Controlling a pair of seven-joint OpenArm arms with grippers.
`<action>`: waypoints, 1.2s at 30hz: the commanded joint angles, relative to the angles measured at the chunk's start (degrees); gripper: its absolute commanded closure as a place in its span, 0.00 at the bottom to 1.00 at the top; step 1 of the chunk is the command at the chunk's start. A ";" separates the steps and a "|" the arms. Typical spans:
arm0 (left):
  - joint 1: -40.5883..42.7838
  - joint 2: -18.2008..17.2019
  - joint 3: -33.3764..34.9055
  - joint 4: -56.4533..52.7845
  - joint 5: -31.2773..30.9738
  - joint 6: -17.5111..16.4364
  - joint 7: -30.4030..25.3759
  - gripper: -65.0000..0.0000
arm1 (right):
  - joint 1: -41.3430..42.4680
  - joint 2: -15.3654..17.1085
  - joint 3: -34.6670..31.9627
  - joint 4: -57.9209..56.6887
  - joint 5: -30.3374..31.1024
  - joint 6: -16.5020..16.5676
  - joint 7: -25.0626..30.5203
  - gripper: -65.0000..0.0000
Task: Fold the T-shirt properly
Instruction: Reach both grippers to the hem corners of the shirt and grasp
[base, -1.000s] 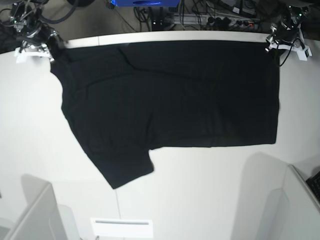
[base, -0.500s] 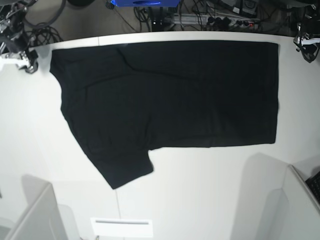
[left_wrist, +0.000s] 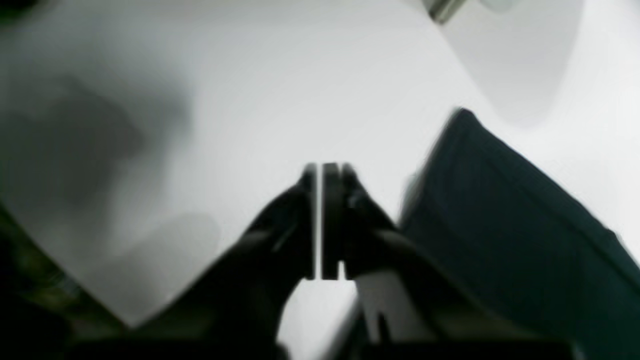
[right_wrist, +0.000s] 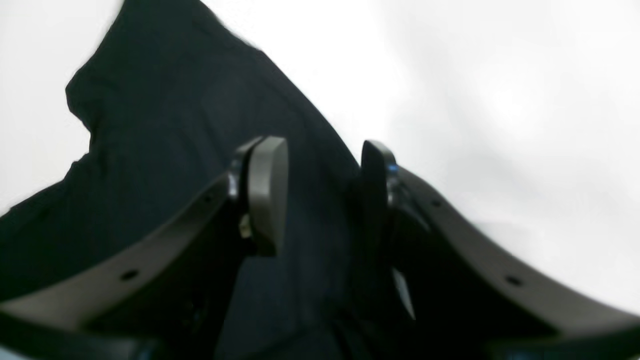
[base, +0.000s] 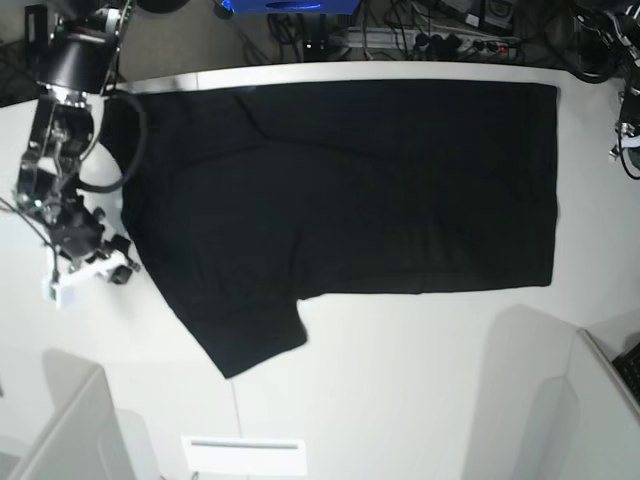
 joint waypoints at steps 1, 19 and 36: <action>-0.62 -1.22 -0.40 0.32 0.96 -0.10 -1.06 1.00 | 2.88 0.80 -1.38 -0.77 -0.43 0.36 1.37 0.64; -1.06 -2.09 -0.49 -3.19 10.98 -0.10 3.95 1.00 | 34.00 0.62 -24.41 -53.61 -1.31 7.66 25.81 0.28; -1.77 -2.09 -0.14 -2.40 10.89 -0.10 4.04 0.35 | 36.90 -3.33 -34.08 -65.48 -1.40 7.83 33.45 0.32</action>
